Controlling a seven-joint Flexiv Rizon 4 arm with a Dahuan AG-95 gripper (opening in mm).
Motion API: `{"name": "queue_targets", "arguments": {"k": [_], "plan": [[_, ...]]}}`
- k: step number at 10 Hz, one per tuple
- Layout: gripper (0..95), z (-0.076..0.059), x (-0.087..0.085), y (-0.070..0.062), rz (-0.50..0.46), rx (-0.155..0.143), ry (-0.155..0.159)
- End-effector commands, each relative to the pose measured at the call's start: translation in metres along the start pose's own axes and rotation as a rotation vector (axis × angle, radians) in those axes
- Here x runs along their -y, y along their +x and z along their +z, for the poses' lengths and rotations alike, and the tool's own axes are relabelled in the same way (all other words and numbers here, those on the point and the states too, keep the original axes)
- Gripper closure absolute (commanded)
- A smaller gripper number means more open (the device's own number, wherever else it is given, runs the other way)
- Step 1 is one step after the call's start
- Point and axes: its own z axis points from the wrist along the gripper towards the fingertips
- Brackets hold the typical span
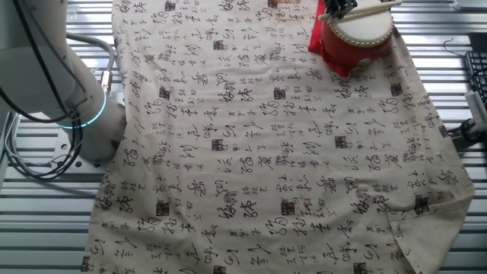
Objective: Play the drum
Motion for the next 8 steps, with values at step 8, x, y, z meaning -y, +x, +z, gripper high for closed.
{"name": "queue_targets", "arguments": {"k": [8], "plan": [[95.0, -0.035, -0.007, 0.004, 0.002, 0.035, -0.003]]}}
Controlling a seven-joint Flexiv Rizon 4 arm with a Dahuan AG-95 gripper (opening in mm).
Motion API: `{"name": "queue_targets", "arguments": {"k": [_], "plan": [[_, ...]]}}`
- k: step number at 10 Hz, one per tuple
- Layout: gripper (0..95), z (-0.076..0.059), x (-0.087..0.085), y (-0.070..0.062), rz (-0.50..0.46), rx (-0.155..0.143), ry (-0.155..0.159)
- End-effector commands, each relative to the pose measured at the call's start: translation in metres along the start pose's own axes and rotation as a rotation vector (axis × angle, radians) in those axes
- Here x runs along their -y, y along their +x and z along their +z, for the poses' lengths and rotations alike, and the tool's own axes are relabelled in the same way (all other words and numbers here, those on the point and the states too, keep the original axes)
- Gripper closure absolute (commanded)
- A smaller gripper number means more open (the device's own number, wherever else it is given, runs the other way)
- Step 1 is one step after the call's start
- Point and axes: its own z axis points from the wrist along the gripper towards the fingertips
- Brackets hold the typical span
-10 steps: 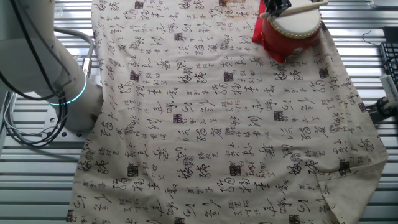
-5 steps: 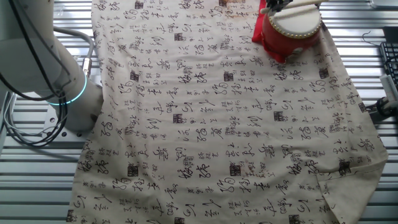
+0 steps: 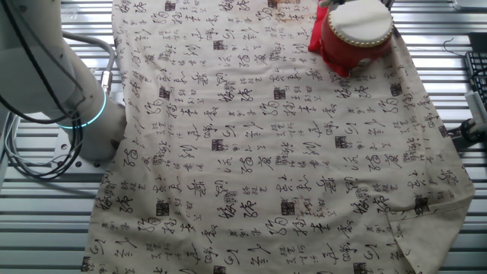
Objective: Play the drum
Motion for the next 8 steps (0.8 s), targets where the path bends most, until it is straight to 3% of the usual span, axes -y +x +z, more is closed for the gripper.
{"name": "queue_targets", "arguments": {"k": [1, 4, 8], "plan": [[95.0, -0.001, -0.001, -0.001, 0.0, 0.007, 0.0], [95.0, -0.001, 0.0, 0.002, -0.002, 0.007, -0.001], [95.0, 0.0, 0.006, 0.033, -0.016, 0.006, 0.001]]}}
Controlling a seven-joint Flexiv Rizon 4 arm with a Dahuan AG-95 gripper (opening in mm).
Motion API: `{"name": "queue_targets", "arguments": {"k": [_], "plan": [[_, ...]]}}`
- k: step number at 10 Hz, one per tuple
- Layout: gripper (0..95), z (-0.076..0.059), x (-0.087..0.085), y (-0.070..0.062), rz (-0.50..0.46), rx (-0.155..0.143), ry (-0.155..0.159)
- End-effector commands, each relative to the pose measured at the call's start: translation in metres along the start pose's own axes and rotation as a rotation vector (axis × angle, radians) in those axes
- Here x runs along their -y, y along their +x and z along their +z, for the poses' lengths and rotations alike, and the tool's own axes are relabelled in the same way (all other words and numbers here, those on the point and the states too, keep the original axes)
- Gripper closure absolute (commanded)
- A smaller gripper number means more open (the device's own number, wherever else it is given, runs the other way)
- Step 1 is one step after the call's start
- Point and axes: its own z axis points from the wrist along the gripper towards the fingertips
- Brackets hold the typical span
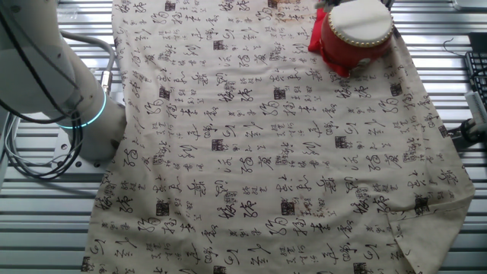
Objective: Play the drum
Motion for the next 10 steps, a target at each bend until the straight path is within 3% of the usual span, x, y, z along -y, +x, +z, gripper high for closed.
{"name": "queue_targets", "arguments": {"k": [1, 7, 10], "plan": [[95.0, -0.002, -0.001, 0.007, 0.0, -0.009, 0.002], [95.0, -0.003, 0.001, 0.047, -0.009, -0.009, 0.006], [95.0, -0.005, 0.001, 0.048, -0.005, -0.016, 0.005]]}}
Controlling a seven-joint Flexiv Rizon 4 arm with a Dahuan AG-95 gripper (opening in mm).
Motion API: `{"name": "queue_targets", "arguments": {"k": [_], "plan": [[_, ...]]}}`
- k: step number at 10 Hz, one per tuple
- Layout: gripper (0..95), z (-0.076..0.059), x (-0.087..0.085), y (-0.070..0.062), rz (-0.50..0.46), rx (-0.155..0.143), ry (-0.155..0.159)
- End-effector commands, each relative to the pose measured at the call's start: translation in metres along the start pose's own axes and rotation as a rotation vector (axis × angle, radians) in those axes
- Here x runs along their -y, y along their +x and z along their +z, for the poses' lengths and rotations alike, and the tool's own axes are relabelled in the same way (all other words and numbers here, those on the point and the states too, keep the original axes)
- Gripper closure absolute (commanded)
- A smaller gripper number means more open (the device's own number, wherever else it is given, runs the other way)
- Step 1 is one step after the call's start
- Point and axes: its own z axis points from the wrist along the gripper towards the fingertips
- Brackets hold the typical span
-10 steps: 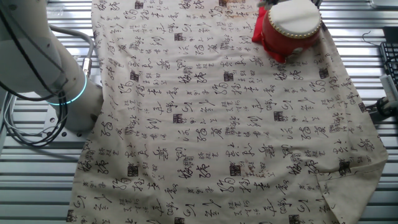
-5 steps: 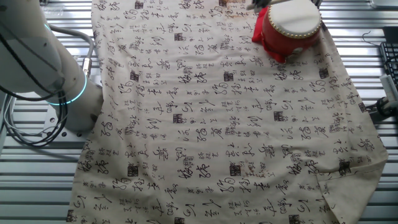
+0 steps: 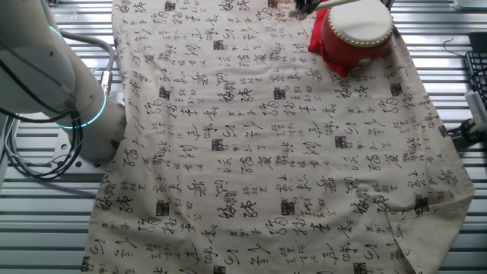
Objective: Play the drum
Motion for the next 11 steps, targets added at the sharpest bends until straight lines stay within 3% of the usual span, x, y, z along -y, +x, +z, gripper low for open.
{"name": "queue_targets", "arguments": {"k": [1, 3, 6, 9, 11], "plan": [[95.0, 0.0001, -0.0005, -0.0005, 0.0, -0.006, -0.002], [95.0, -0.0002, -0.0003, -0.0007, 0.002, -0.015, -0.003], [95.0, -0.0001, 0.0, -0.0012, 0.009, -0.062, -0.003], [95.0, -0.0017, -0.0003, -0.0035, 0.011, -0.073, 0.0], [95.0, -0.0028, -0.0005, -0.0038, 0.015, -0.095, -0.001]]}}
